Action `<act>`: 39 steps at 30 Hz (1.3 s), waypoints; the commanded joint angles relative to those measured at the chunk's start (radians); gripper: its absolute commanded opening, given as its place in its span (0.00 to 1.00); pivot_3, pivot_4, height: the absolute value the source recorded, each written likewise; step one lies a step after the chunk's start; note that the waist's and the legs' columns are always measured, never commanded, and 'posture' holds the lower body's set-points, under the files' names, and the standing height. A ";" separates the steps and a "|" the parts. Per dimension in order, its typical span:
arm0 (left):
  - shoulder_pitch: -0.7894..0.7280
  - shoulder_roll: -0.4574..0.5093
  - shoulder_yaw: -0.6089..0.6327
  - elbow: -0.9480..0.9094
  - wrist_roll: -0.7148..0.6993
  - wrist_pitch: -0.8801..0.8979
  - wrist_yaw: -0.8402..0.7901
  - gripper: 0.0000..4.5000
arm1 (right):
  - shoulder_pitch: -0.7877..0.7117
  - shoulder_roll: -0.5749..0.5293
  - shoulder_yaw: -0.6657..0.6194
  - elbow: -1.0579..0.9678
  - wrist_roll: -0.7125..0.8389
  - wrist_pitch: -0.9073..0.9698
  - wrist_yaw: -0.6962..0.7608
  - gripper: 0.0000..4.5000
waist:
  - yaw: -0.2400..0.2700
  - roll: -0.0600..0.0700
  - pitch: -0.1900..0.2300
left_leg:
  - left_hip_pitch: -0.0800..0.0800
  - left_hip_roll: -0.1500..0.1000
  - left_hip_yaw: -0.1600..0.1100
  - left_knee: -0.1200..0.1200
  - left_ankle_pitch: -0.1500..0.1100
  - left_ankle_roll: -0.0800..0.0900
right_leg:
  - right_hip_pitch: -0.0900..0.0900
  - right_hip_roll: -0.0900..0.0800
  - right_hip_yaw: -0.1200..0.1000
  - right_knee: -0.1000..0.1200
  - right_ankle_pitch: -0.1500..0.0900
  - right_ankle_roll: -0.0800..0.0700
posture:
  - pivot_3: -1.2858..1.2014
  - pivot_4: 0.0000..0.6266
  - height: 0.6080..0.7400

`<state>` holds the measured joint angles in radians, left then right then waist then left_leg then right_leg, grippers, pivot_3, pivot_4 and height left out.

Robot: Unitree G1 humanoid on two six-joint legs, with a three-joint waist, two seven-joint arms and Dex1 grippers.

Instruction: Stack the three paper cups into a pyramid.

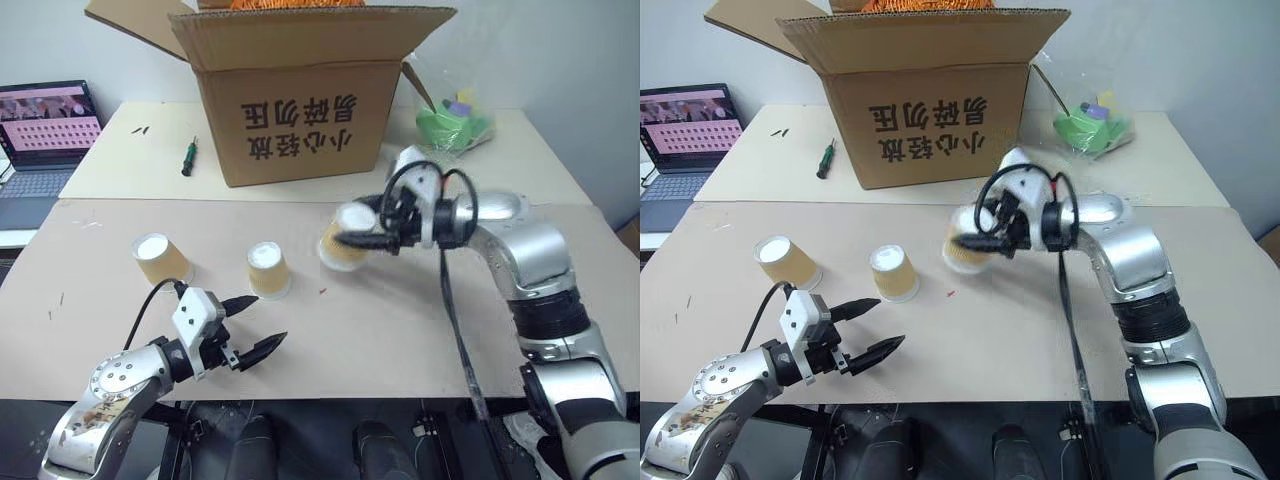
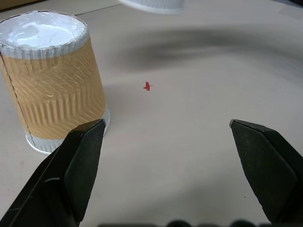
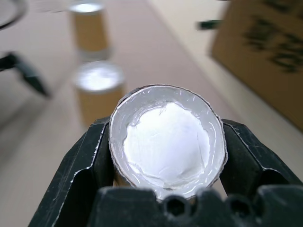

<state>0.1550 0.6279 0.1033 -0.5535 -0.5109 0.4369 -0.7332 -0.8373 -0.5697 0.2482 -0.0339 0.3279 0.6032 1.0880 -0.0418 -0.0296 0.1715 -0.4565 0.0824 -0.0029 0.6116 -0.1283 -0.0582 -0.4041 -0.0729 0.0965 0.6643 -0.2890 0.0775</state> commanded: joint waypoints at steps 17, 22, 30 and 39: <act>-0.026 0.004 0.025 -0.081 -0.031 0.057 0.045 1.00 | -0.133 0.229 0.141 0.371 -0.221 -0.311 0.071 0.60 | 0.009 0.000 0.000 | 0.000 0.000 0.000 -0.001 0.000 0.000 | 0.000 0.001 -0.001 0.000 0.000 0.000 | 0.52 0.24 0.70; -0.011 0.002 0.028 -0.082 -0.030 0.049 0.045 1.00 | -0.115 0.230 0.123 0.340 -0.219 -0.290 0.061 0.96 | 0.011 0.000 0.000 | 0.000 0.000 0.000 -0.001 0.000 0.000 | -0.001 0.001 -0.001 0.000 0.000 0.000 | 0.52 0.24 0.70; 0.109 -0.069 0.073 -0.079 0.030 -0.025 0.122 1.00 | -0.131 0.112 -0.158 -0.036 0.115 0.039 0.083 0.99 | 0.026 0.000 0.000 | -0.001 0.000 0.000 -0.002 0.000 0.000 | -0.001 0.000 -0.001 0.000 0.000 0.000 | 0.52 0.24 0.70; 0.229 -0.353 0.312 -0.042 0.175 -0.132 0.510 1.00 | -0.096 0.022 -0.324 -0.247 0.245 0.252 -0.140 0.99 | 0.028 -0.002 -0.001 | 0.001 0.001 0.000 0.000 -0.001 -0.001 | 0.000 0.000 -0.001 0.000 -0.001 -0.002 | 0.52 0.24 0.70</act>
<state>0.4074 0.2776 0.3840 -0.6014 -0.3462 0.3238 -0.2638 -0.9297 -0.5416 -0.0471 -0.2271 0.5400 0.8336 0.9884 -0.0140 -0.0312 0.1707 -0.4559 0.0829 -0.0030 0.6128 -0.1288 -0.0589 -0.4042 -0.0730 0.0959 0.6646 -0.2899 0.0756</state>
